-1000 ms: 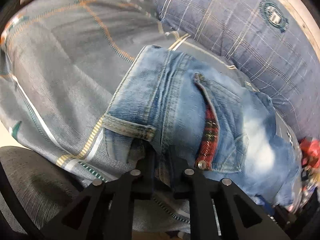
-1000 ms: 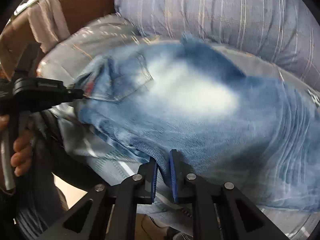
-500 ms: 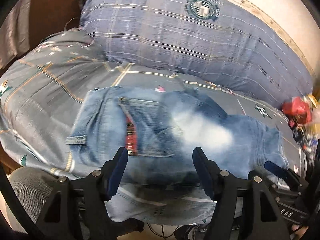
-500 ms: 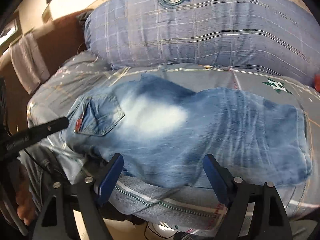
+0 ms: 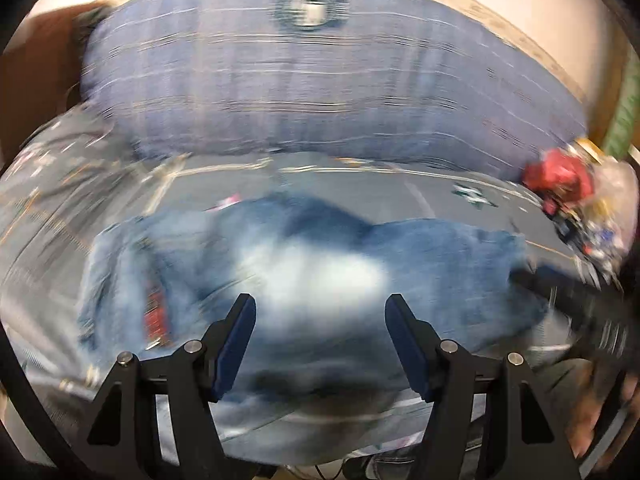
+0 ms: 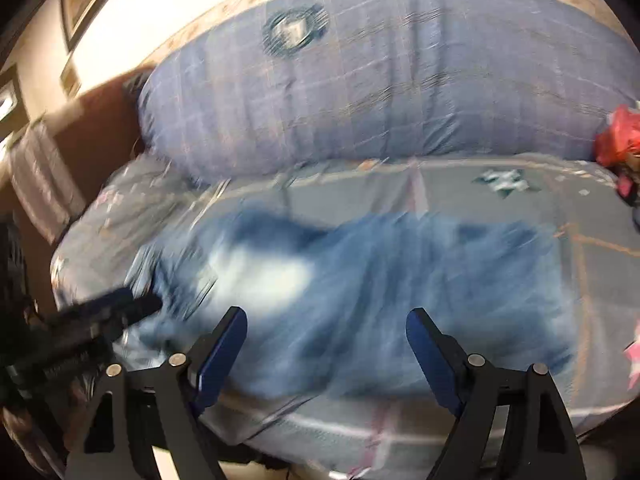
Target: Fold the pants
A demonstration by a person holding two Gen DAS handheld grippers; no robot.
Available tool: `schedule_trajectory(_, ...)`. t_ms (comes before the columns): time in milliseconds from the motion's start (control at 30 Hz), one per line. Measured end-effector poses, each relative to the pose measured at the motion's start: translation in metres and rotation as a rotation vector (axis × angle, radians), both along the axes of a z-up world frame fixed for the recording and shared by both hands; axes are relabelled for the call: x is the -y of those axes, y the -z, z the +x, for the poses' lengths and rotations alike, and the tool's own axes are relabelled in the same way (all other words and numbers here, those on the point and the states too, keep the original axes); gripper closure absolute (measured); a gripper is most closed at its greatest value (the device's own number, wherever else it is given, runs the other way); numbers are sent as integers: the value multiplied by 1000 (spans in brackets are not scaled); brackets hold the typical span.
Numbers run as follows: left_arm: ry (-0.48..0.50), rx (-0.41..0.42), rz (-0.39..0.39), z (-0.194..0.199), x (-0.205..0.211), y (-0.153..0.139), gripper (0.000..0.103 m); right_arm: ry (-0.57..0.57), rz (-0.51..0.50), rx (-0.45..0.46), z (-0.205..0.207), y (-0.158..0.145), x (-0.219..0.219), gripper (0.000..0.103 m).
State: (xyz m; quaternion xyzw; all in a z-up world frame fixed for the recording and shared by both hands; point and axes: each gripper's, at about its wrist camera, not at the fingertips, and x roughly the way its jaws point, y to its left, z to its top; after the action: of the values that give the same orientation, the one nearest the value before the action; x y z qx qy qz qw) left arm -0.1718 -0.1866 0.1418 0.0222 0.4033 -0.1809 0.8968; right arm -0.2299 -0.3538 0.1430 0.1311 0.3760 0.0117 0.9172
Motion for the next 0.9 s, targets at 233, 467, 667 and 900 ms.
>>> schedule_trajectory(233, 361, 10, 40, -7, 132, 16, 35, 222, 205, -24, 14, -17, 158, 19)
schedule_trajectory(467, 640, -58, 160, -40, 245, 82, 35, 393, 387, -54, -28, 47, 217, 20)
schedule_trajectory(667, 649, -82, 130, -35, 280, 100, 55, 451, 486, -11, -39, 56, 239, 20)
schedule_trajectory(900, 640, -190, -59, -25, 266, 87, 90, 435, 592, 14, -40, 65, 247, 20)
